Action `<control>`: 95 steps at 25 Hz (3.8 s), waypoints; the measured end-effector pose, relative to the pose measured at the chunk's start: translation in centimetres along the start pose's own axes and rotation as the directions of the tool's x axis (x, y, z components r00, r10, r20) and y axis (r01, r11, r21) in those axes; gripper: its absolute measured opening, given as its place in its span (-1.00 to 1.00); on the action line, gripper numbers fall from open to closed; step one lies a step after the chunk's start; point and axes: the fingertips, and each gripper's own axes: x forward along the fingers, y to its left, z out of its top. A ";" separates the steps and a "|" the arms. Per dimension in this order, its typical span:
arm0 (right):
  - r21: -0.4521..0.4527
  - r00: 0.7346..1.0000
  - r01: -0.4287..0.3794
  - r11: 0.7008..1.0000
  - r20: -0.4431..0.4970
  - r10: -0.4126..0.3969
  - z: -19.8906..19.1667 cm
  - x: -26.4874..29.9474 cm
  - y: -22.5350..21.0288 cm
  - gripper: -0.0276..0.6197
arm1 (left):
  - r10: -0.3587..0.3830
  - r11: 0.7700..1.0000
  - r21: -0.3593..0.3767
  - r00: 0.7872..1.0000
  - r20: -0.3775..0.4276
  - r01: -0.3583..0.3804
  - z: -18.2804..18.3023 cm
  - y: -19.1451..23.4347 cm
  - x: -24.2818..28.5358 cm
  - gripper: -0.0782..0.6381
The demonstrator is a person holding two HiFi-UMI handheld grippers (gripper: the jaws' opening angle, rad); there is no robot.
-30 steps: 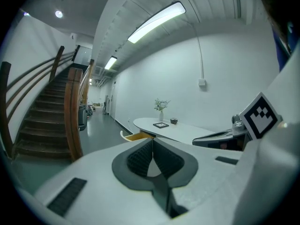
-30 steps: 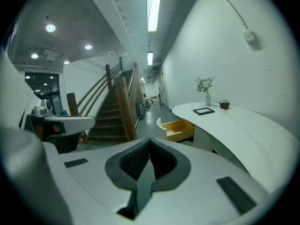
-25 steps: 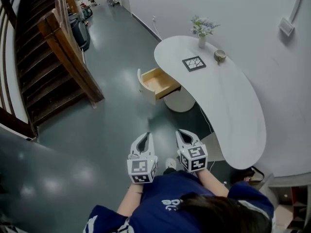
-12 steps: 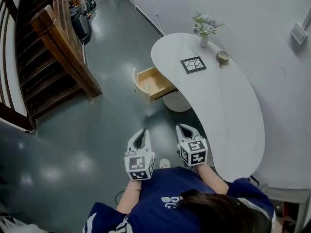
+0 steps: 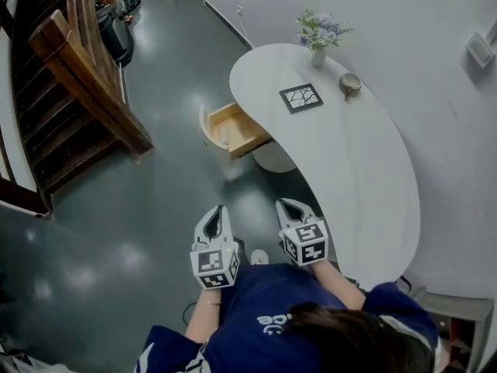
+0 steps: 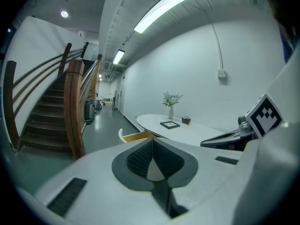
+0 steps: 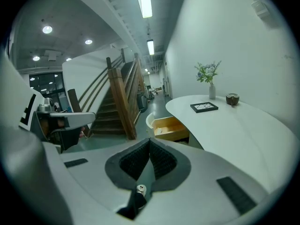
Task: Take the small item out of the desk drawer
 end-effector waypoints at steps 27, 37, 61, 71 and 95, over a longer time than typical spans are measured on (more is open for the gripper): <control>0.109 0.984 0.176 0.978 -0.003 -0.176 8.6 16.8 -1.7 -0.89 | -0.208 0.973 0.091 0.975 -0.073 0.215 6.1 12.2 17.1 -0.77; 0.116 0.980 0.198 0.973 0.002 -0.200 10.7 20.9 -0.2 -0.89 | -0.288 0.949 0.106 0.953 -0.098 0.298 7.1 14.9 20.1 -0.77; 0.078 0.990 0.027 0.997 -0.140 -0.016 13.4 30.1 -3.1 -0.89 | -0.073 0.997 0.003 0.987 -0.141 0.074 7.4 19.5 26.6 -0.77; 0.063 0.968 -0.036 0.997 -0.246 0.050 13.7 36.7 -5.4 -0.89 | 0.021 1.000 -0.017 0.988 -0.154 -0.024 8.3 20.0 30.6 -0.77; 0.078 0.856 -0.125 0.989 -0.496 0.147 8.1 45.7 -4.4 -0.38 | 0.221 0.969 -0.059 0.945 -0.240 -0.242 6.9 24.0 31.3 -0.77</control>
